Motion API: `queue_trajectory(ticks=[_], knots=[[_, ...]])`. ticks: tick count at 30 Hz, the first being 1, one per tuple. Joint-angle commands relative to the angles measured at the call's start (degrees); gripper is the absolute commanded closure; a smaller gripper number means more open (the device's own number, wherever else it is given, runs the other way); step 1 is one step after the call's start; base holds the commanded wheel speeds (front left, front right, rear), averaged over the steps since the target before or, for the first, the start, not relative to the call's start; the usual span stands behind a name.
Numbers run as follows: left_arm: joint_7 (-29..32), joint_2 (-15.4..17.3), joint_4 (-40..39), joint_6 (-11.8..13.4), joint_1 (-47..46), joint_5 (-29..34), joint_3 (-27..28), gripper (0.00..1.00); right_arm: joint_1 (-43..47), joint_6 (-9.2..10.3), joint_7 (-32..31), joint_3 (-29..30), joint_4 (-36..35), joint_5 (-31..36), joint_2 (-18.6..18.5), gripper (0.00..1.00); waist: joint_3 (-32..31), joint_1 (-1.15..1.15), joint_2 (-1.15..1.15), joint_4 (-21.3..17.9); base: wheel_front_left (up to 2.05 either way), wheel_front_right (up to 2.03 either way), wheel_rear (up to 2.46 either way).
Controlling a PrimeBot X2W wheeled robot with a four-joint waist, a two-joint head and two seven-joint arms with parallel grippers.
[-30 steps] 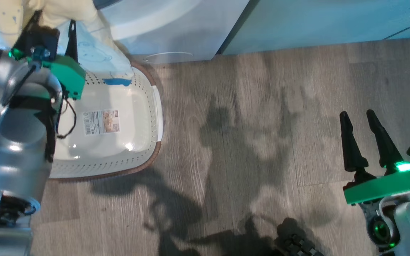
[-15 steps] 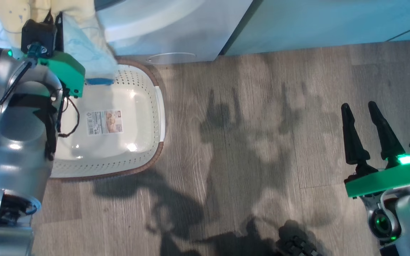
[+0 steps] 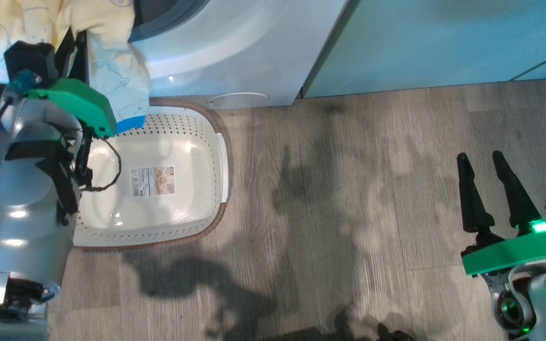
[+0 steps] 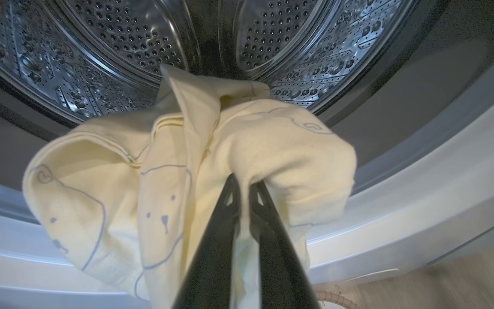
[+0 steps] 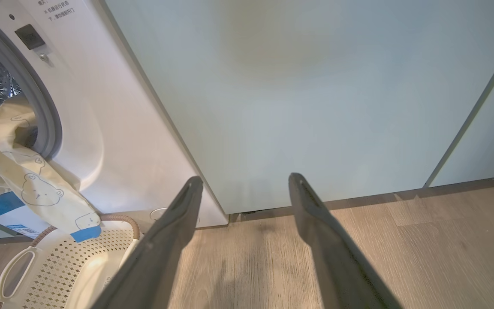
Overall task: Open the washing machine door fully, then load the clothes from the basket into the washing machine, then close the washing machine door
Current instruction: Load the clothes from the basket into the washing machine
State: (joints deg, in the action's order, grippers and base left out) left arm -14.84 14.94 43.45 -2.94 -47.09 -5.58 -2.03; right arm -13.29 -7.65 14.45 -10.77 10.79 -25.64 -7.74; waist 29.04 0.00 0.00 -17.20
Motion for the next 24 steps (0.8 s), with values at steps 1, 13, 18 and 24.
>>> queue_trajectory(ticks=[1, 13, 18, 24], knots=[[0.51, 2.08, -2.11, -0.25, -1.5, -0.63, 1.62, 1.0, 0.72, 0.16, 0.55, -0.44, -1.31, 0.26, -1.29, 0.0, -0.21, 0.0, 0.0, 0.13, 0.0, 0.0, 0.0], [11.98, 5.38, -6.49, -3.01, -12.23, -4.79, 1.81, 1.0, -0.2, 0.16, 0.55, -0.95, -1.63, 0.07, -0.67, 0.0, 1.46, 0.0, 0.0, -0.32, 0.0, 0.0, 0.0], [16.12, 6.03, -5.79, -3.4, -16.48, -7.15, 2.47, 1.0, -0.8, 0.16, 0.55, -1.18, -1.54, -0.1, -0.36, 0.0, 2.34, 0.0, 0.0, -0.85, 0.0, 0.0, 0.0], [18.87, 6.38, -2.43, -3.13, -24.52, -9.21, 3.27, 1.0, -1.97, 0.16, 0.55, -1.72, -1.48, -0.36, -0.04, 0.0, 4.17, 0.0, 0.0, -1.49, 0.0, 0.0, 0.0]])
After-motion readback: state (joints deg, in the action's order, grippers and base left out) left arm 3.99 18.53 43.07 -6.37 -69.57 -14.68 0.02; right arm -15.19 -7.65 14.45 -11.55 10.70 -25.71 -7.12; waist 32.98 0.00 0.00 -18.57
